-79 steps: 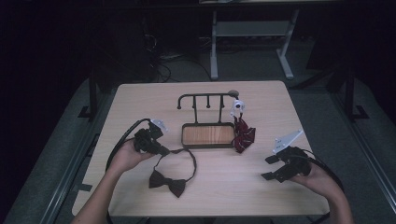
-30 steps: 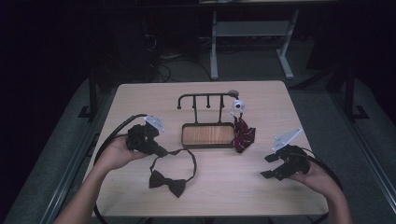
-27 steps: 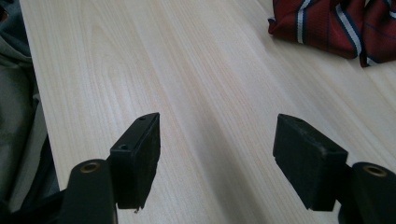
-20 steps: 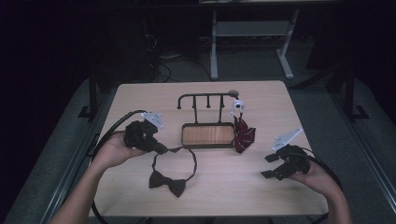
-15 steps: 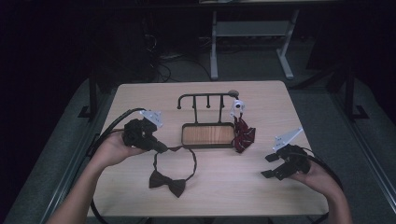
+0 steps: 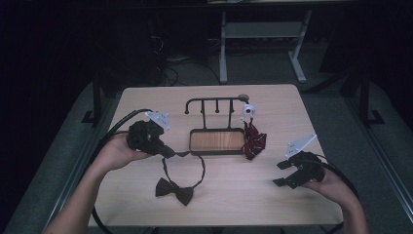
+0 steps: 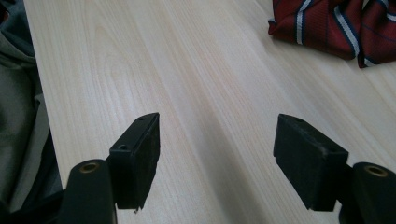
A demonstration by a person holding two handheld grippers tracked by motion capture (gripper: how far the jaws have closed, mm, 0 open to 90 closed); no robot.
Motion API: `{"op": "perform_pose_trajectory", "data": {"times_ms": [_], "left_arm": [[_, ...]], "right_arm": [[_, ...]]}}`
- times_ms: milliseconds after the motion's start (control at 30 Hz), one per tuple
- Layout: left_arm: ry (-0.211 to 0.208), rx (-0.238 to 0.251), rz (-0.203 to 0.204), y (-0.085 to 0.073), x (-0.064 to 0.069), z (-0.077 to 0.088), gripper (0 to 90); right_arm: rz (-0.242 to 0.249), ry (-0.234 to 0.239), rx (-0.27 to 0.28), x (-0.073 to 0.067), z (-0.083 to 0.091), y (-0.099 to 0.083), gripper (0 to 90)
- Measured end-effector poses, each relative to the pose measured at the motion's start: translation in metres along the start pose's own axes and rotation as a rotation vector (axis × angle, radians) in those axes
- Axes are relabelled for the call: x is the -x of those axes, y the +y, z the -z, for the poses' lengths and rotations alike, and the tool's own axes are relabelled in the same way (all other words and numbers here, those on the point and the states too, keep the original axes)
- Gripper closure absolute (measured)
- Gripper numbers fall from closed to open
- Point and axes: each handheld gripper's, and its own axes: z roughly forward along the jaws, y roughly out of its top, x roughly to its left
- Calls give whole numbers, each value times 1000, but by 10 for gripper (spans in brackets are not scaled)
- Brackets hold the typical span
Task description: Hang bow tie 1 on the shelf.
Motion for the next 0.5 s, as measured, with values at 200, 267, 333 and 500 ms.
{"op": "perform_pose_trajectory", "data": {"times_ms": [200,267,333,500], "left_arm": [[2,7,-2,2,-1,6,900],[2,6,-1,3,-2,8,900],[4,11,3,4,-4,11,900],[5,15,14,6,-6,17,900]], "right_arm": [[4,0,-1,-1,0,0,312],[6,-1,0,-1,-1,0,311],[7,-2,-1,-1,-1,0,311],[-1,-4,3,-3,1,1,310]]}}
